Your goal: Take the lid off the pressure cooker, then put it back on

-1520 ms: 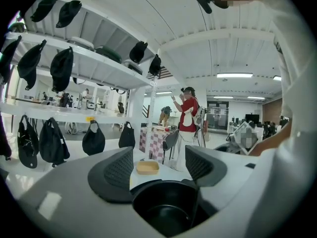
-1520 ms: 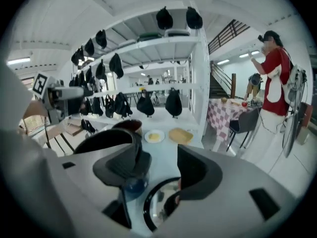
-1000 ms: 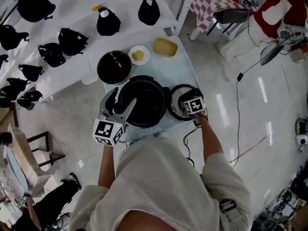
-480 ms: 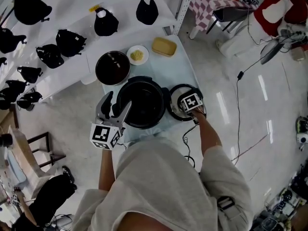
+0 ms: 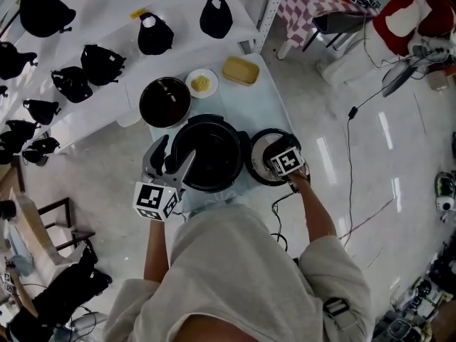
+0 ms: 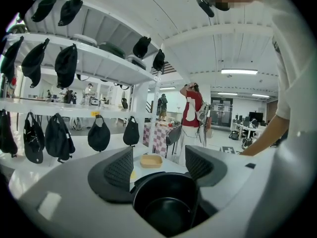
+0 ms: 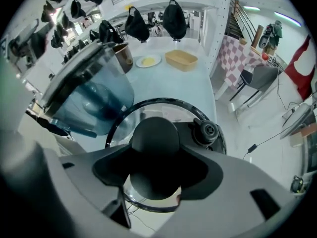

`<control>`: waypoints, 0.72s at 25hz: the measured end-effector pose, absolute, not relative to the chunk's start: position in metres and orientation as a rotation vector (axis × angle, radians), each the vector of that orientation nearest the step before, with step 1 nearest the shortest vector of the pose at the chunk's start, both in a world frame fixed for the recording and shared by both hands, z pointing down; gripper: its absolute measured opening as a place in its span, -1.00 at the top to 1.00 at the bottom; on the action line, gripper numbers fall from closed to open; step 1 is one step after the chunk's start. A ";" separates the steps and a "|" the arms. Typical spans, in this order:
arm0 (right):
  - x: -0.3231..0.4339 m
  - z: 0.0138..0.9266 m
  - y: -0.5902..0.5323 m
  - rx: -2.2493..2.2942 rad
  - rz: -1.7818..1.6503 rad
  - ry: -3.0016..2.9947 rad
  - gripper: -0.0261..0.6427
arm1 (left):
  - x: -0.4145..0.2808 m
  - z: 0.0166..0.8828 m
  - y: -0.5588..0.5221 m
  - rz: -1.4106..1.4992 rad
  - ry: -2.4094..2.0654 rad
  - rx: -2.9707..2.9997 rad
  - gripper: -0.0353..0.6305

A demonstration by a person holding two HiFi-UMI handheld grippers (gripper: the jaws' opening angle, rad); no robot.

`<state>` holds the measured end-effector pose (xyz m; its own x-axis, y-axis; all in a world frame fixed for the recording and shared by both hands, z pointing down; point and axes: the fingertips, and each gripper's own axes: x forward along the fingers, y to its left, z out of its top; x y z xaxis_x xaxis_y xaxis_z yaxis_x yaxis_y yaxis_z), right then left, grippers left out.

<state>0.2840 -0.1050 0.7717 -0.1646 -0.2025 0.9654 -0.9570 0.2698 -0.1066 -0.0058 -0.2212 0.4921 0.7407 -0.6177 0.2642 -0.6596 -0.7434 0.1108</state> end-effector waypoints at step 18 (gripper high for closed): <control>0.275 0.598 -0.055 1.114 0.751 -1.749 0.11 | 0.007 0.491 -0.229 0.260 -0.941 2.770 -0.04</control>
